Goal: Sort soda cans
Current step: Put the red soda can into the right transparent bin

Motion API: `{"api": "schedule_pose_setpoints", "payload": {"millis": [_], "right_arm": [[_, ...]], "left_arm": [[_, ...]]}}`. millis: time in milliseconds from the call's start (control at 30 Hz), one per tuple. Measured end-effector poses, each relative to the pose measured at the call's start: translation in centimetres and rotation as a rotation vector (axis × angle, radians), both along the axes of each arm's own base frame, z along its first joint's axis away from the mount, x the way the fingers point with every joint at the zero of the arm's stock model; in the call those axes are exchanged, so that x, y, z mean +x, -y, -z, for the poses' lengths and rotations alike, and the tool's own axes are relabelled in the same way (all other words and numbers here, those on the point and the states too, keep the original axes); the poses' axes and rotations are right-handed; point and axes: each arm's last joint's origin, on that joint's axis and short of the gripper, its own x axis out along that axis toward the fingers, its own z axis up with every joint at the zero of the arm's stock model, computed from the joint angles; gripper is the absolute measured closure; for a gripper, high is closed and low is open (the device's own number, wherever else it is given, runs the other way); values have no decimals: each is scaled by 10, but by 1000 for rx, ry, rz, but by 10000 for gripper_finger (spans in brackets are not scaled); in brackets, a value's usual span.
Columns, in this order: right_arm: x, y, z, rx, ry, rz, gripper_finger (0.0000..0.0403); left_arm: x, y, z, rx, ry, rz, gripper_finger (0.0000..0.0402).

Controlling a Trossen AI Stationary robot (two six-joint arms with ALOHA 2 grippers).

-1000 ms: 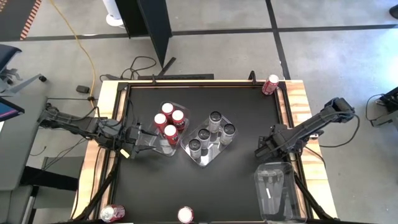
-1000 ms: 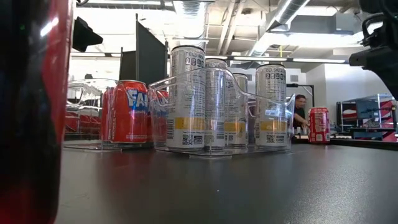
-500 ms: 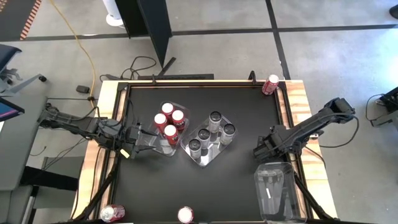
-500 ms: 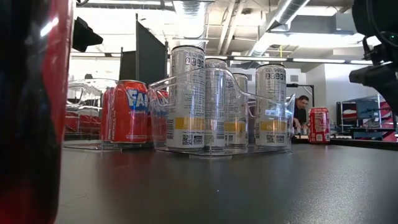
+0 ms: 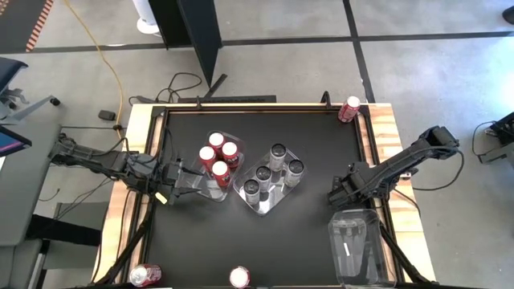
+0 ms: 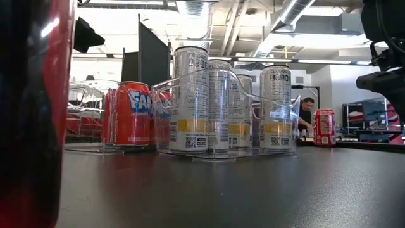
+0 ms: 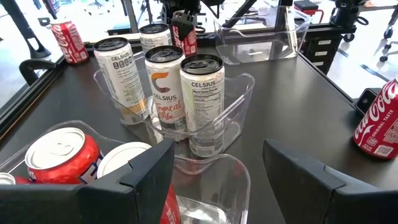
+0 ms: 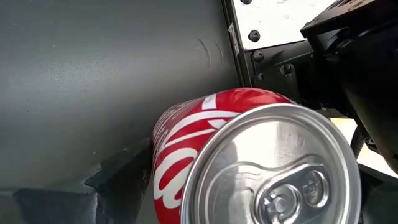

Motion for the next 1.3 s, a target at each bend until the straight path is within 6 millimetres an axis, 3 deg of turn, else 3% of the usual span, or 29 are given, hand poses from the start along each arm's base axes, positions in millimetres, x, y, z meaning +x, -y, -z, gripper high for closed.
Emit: {"api": "schedule_pose_setpoints", "payload": {"millis": [367, 1300], "right_arm": [[0, 0, 0, -3, 4, -2, 61], [7, -13, -8, 8, 82, -92, 80]], "left_arm": [[0, 0, 0, 0, 0, 0, 162], [0, 0, 0, -4, 2, -1, 162]]}}
